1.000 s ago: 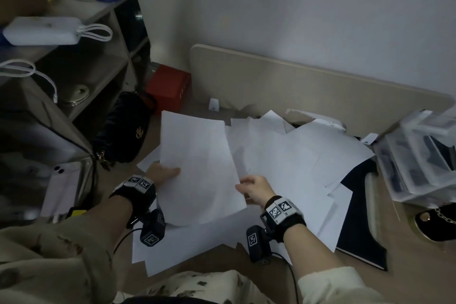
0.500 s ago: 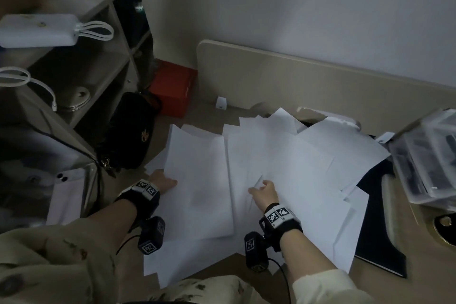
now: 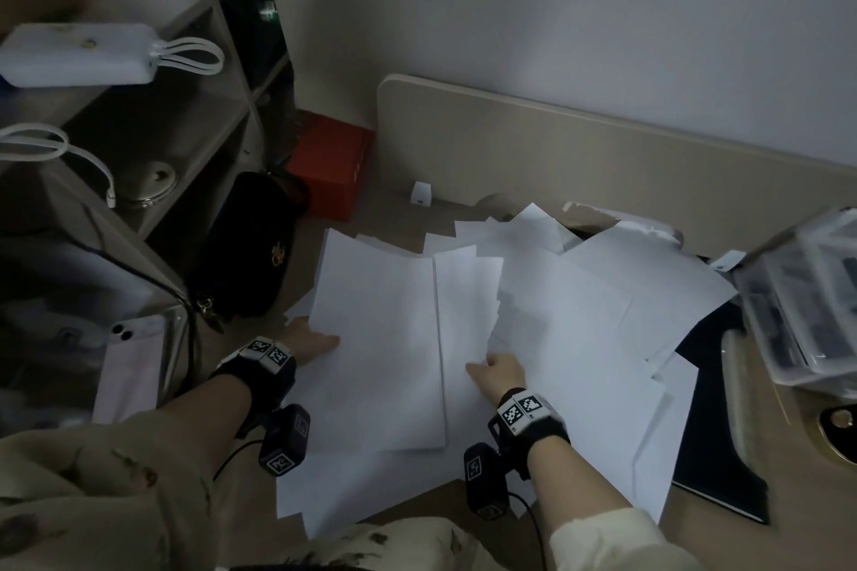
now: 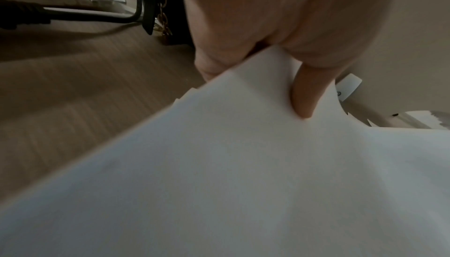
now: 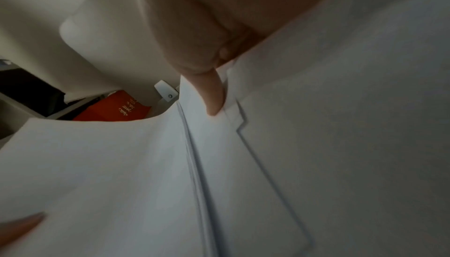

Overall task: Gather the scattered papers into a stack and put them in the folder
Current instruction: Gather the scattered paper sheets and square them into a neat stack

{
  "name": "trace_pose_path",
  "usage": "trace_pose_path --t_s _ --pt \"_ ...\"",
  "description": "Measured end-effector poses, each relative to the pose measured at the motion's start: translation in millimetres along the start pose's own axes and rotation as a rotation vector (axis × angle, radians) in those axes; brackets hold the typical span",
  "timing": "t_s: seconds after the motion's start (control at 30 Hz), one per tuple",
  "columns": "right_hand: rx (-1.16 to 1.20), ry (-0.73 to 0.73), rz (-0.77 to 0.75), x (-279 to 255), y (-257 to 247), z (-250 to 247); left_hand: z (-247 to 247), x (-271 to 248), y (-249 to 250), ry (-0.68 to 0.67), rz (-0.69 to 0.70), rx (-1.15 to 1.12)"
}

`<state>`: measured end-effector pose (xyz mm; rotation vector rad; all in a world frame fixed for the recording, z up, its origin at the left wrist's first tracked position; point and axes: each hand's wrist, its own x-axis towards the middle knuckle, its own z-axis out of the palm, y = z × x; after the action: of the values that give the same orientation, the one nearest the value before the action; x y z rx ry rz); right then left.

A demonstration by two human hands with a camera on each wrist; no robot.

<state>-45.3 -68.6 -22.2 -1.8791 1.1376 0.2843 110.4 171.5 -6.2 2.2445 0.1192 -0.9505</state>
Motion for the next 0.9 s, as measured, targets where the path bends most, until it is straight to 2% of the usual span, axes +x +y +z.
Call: trace_pose_path --t_s 0.17,0.27,0.33,0.43,0.53,0.6,0.67,0.8,0.9 --pt "0.086 0.188 0.084 5.3 24.9 -41.8 4.2 -0.6 5.9 0.131 -0.007 -0.078" --pt "0.106 0.266 0.171 2.5 46.6 -67.2 11.3 -5.2 12.9 0.122 0.006 -0.106" --pt "0.123 0.301 0.223 0.6 59.7 -77.6 16.9 3.4 8.5 0.067 0.014 -0.139" --pt "0.161 0.286 0.27 -7.7 71.2 -85.2 29.6 16.9 5.1 -0.018 0.041 -0.181" --pt "0.142 0.17 0.317 -11.0 81.8 -84.7 38.5 -21.6 32.8 -0.008 0.069 -0.154" --pt "0.116 0.107 0.328 -10.4 86.5 -86.6 46.1 -27.0 39.8 -0.017 0.065 -0.147" --pt "0.124 0.11 0.312 -6.7 91.9 -90.9 50.1 -31.4 43.8 -0.023 0.066 -0.177" --pt "0.167 0.316 0.224 0.8 87.2 -99.7 56.3 -29.3 42.8 -0.026 0.063 -0.195" --pt "0.221 0.462 0.104 2.6 81.0 -107.6 58.8 -25.8 41.0 -0.04 0.063 -0.207"
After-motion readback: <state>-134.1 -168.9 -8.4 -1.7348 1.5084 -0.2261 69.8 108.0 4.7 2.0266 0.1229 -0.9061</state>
